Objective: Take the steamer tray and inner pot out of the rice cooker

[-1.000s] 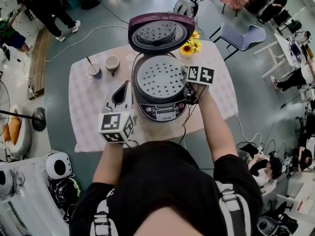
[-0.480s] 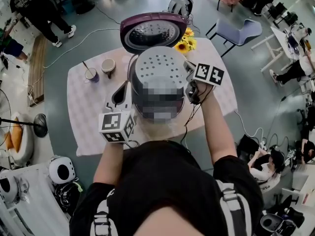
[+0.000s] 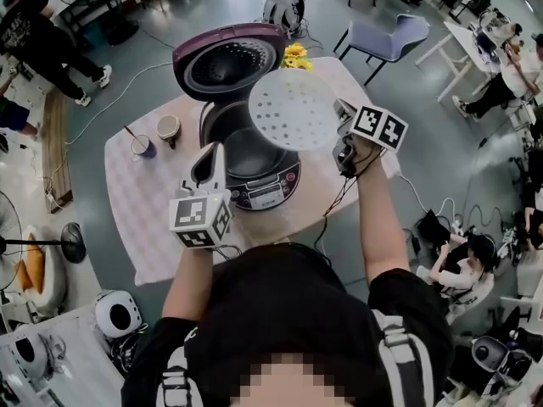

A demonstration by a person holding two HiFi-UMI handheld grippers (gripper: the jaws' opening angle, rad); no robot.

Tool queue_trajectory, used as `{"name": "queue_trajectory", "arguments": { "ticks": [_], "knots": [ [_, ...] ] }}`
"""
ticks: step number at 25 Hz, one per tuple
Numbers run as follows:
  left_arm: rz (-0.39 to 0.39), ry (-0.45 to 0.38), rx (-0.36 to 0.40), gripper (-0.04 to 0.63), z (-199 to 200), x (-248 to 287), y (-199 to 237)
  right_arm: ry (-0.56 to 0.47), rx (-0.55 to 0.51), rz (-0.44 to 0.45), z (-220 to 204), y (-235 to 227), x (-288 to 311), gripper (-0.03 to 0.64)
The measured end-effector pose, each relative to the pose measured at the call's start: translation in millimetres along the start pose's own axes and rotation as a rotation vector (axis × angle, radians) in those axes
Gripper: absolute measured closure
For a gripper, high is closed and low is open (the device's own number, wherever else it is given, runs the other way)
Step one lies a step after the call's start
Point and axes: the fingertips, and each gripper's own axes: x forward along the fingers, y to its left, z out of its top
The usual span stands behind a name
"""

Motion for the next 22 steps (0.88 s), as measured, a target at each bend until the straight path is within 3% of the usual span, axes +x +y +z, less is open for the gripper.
{"name": "queue_trajectory", "arguments": {
  "ticks": [12, 22],
  "knots": [
    [-0.155, 0.035, 0.037, 0.594, -7.6, 37.3, -74.8, -0.163, 0.096, -0.250, 30.3, -135.4, -92.4, 0.591],
    [-0.208, 0.048, 0.075, 0.594, -6.7, 56.1, -128.9, -0.211, 0.194, -0.362, 18.2, -217.6, -121.0, 0.591]
  ]
}}
